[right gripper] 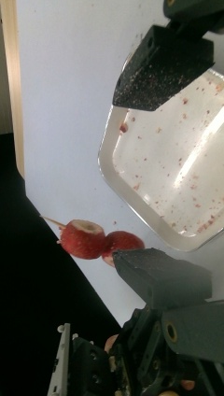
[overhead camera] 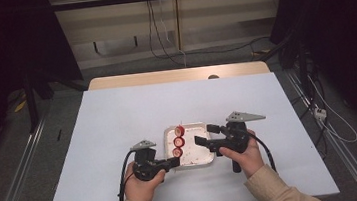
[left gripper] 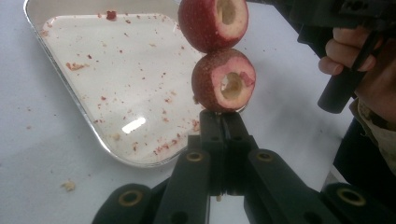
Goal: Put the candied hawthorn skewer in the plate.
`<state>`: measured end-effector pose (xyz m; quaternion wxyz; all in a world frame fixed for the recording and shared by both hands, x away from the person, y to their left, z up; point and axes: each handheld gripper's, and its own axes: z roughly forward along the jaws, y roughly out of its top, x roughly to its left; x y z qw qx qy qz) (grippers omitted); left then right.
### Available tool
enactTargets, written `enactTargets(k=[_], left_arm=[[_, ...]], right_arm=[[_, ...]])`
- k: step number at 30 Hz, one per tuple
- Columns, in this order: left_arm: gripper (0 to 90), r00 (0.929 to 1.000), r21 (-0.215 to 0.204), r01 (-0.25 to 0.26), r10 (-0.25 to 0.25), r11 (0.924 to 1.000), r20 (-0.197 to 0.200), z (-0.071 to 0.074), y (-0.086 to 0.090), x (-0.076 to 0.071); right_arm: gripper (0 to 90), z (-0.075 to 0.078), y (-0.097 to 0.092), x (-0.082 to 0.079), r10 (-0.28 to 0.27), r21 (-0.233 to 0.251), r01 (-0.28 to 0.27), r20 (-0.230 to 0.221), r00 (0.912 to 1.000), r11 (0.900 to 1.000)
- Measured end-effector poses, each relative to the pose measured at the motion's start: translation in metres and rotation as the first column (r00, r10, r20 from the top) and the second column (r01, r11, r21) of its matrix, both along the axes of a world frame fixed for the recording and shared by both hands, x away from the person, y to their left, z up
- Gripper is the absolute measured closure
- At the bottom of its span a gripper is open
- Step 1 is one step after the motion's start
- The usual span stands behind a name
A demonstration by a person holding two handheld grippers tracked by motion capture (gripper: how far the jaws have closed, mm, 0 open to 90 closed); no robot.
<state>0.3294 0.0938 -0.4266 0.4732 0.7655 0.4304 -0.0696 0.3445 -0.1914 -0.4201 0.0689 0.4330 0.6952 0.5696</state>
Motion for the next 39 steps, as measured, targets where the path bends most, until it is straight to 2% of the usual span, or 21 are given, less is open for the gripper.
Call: enactTargets(k=[23,29,31,39], left_arm=[[89.7,0.9995,0.033,-0.018,0.019,0.9993,-0.024,0.001,0.002,0.017],[89.7,0.9988,0.053,-0.031,0.033,0.9981,-0.036,-0.003,-0.004,0.022],[89.7,0.9994,0.073,-0.021,0.023,0.9971,-0.027,-0.005,-0.005,0.024],[89.7,0.9993,0.104,-0.031,0.033,0.9941,-0.02,-0.007,-0.009,0.029]], right_arm=[[19.9,-0.011,-0.026,-0.018,-0.012,-0.096,0.019,0.066,0.9978,0.9952],[19.9,-0.014,-0.031,-0.023,-0.014,-0.102,0.022,0.072,0.9973,0.9945],[19.9,-0.014,-0.033,-0.024,-0.013,-0.102,0.021,0.076,0.997,0.9945],[19.6,-0.016,-0.04,-0.026,-0.022,-0.089,0.029,0.081,0.9964,0.9956]])
